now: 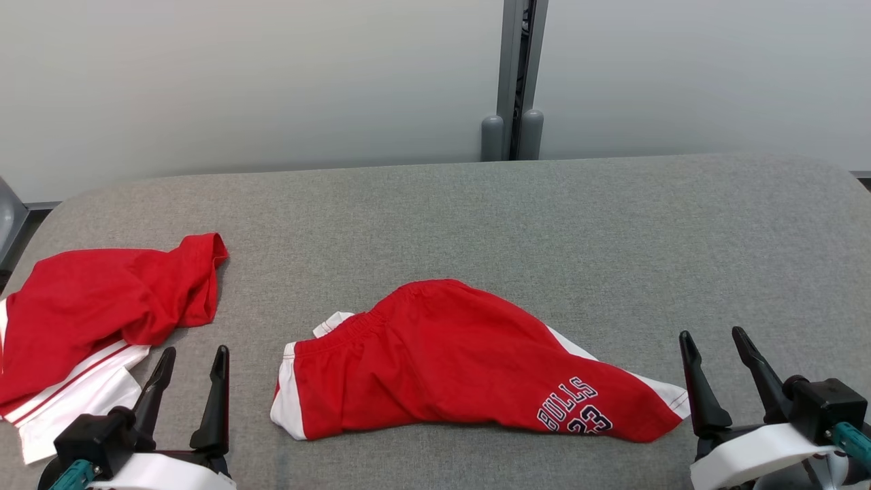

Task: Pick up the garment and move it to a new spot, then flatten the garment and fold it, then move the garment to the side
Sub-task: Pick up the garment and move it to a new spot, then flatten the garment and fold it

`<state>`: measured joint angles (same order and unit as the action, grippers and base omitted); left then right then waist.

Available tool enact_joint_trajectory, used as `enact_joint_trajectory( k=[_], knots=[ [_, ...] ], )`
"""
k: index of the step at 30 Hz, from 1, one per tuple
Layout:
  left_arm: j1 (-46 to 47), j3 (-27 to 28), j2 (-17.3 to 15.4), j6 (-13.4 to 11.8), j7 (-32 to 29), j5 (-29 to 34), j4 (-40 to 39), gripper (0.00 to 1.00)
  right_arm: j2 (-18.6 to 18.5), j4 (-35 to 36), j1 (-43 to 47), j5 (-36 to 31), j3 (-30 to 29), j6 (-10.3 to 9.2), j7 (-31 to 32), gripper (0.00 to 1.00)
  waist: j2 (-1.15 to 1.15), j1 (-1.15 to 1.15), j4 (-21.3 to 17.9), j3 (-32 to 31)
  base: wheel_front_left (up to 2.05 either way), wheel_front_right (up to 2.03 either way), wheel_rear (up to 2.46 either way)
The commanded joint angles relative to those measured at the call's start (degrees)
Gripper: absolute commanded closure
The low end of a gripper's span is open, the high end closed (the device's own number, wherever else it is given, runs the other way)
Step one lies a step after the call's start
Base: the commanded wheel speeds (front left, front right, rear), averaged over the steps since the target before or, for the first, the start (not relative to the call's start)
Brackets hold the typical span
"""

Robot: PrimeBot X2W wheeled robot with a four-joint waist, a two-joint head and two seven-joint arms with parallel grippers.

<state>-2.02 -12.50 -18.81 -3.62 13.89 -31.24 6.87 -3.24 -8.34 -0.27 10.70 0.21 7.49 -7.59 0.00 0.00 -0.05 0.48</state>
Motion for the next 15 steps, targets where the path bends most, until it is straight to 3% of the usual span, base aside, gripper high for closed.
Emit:
enact_joint_trajectory(
  k=[1,15],
  knots=[
    [-0.2,-0.1,-0.1,-0.5,-0.2,0.1,-0.4,0.00,-0.1,0.3,0.7,-0.1,-0.4,0.01,0.1,0.00,0.00,0.00,0.0,0.0,0.00,0.00,0.00],
    [-0.6,0.1,-0.9,-1.1,-1.0,-0.6,-0.6,0.00,0.0,1.4,0.8,0.0,-0.6,0.01,0.9,0.00,0.00,0.00,-0.1,0.6,0.00,0.00,0.00]
  ],
)
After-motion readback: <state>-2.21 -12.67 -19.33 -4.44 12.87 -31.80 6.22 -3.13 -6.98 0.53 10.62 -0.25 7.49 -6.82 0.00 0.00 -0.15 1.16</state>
